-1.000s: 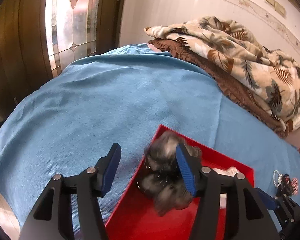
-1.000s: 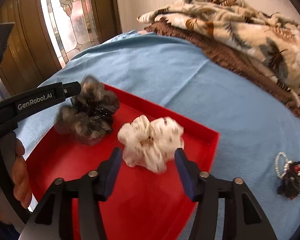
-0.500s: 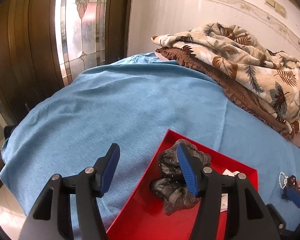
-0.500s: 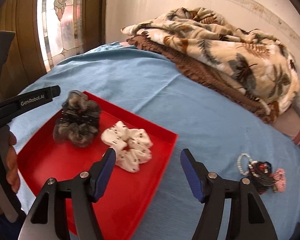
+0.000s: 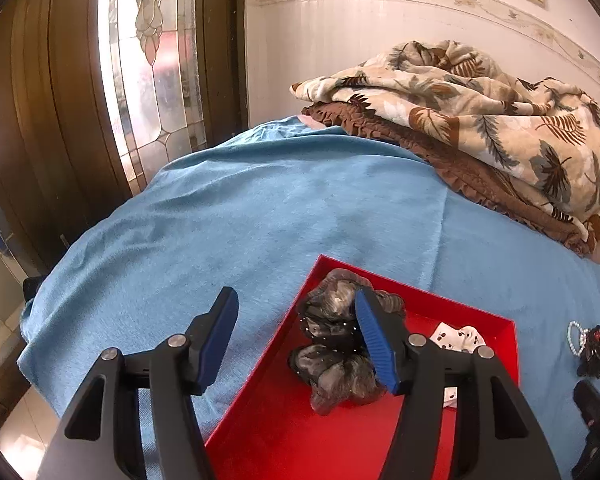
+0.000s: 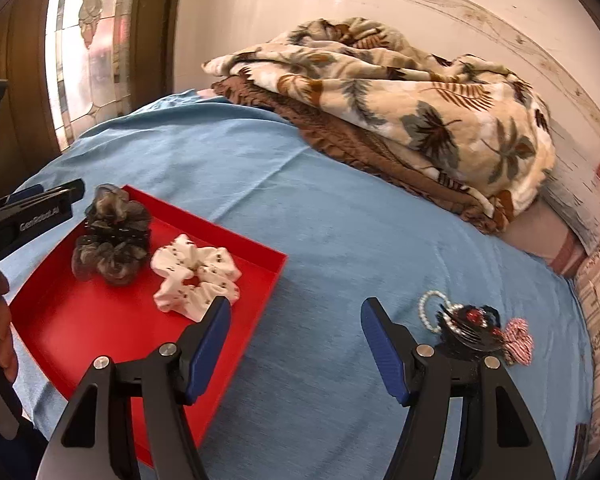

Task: Organize jewelry
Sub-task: 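Withdraw both tools from the tray back toward the remaining accessories, then grasp the black claw clip with left gripper while right gripper grasps red plaid scrunchie, then carry both items to the red tray and open both grippers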

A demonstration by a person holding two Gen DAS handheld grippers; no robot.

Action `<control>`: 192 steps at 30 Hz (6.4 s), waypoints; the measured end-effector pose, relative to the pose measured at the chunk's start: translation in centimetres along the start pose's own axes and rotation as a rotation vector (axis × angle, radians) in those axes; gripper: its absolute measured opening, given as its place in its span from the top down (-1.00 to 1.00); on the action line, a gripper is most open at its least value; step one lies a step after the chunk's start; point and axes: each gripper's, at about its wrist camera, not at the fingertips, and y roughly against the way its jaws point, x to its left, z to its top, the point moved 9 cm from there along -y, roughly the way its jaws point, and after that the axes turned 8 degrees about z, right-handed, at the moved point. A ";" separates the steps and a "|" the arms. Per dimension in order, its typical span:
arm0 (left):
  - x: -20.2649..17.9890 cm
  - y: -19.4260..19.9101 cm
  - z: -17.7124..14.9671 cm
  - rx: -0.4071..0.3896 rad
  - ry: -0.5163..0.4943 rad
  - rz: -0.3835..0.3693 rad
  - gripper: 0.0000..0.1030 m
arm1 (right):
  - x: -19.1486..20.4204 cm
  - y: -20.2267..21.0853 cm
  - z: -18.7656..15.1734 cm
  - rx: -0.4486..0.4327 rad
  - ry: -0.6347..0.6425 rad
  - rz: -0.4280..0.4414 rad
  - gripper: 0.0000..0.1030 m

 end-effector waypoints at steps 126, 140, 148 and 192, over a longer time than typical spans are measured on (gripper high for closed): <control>-26.1 17.6 -6.5 -0.009 -0.335 -0.373 0.87 | -27.2 8.9 -11.6 -0.095 -0.524 0.081 0.74; -12.9 14.6 -4.3 -0.002 -0.189 -0.271 0.87 | -14.9 7.4 -8.1 0.005 -0.260 0.072 0.73; -5.2 11.9 -3.1 0.007 -0.095 -0.204 0.87 | -9.3 6.2 -6.3 0.026 -0.151 0.098 0.73; 5.0 3.2 -6.5 0.176 0.031 -0.126 0.82 | 13.2 -3.5 -8.3 0.249 0.040 0.533 0.68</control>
